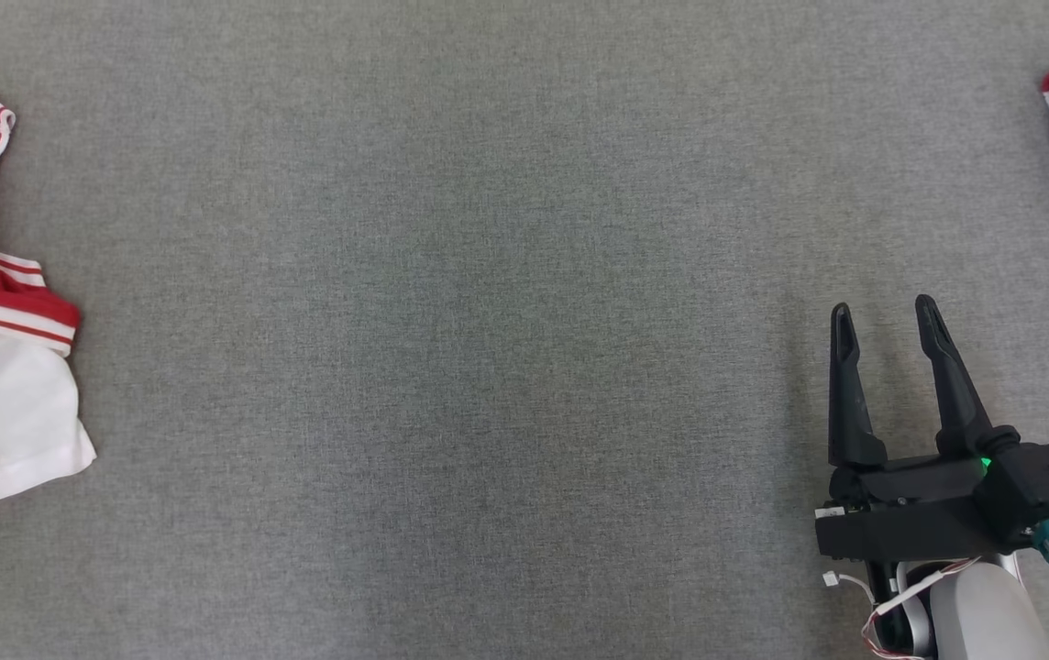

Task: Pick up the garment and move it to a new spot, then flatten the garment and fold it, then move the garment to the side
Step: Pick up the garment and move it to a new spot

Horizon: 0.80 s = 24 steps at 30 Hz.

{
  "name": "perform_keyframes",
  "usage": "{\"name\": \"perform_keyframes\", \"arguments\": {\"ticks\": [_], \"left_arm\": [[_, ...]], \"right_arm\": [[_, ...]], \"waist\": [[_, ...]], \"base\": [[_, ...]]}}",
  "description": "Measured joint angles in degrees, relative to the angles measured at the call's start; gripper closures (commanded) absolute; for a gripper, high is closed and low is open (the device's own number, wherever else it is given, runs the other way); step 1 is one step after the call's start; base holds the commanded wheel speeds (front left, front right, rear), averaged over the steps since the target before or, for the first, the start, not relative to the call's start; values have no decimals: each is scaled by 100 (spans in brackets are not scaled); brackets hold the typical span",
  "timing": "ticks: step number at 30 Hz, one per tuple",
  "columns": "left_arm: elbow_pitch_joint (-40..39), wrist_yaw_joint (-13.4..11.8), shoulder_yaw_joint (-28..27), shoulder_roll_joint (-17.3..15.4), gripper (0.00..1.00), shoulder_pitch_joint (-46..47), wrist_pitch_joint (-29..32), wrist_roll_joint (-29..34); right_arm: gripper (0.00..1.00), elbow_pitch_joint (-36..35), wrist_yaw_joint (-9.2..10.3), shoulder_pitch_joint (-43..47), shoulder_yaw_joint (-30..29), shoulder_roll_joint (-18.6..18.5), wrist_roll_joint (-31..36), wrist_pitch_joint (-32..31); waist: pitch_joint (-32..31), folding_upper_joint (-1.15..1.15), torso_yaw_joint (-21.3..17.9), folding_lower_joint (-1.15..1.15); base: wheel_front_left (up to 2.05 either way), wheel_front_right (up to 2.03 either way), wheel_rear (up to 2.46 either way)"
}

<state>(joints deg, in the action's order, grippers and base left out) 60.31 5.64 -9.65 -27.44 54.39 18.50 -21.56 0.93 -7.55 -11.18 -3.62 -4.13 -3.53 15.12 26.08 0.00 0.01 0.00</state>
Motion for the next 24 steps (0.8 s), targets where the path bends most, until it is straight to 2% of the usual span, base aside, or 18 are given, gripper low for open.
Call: {"name": "perform_keyframes", "arguments": {"ticks": [3, 10, 13, 19, 24], "left_arm": [[-71, -67, 20, 31, 100, -11, -308, 0], [-582, -49, -31, 36, 100, 92, -1764, -4], [-782, 4, 12, 102, 100, 240, -2126, -11], [-1460, 99, 364, 241, 100, 540, -2558, 56], [-2302, 144, 720, 478, 100, 739, -2521, 63]], "right_arm": [[0, 11, 0, 2, -29, 0, -10, 0], [0, 65, 0, 53, -96, 11, -66, 1], [0, 140, 0, 93, -123, 15, -110, 0], [0, 293, 0, 180, -130, 49, -225, 1], [0, 381, 0, 243, -153, 82, -304, 0]], "waist": [[-68, 0, -31, 0], [-342, 0, -34, 0], [-513, 0, -26, 0], [-864, 0, -39, 0], [-1097, -1, -130, -1]], "base": [[0, 0, 0], [0, 0, 0], [0, 0, 0], [0, 0, 0], [0, 0, 0]]}}
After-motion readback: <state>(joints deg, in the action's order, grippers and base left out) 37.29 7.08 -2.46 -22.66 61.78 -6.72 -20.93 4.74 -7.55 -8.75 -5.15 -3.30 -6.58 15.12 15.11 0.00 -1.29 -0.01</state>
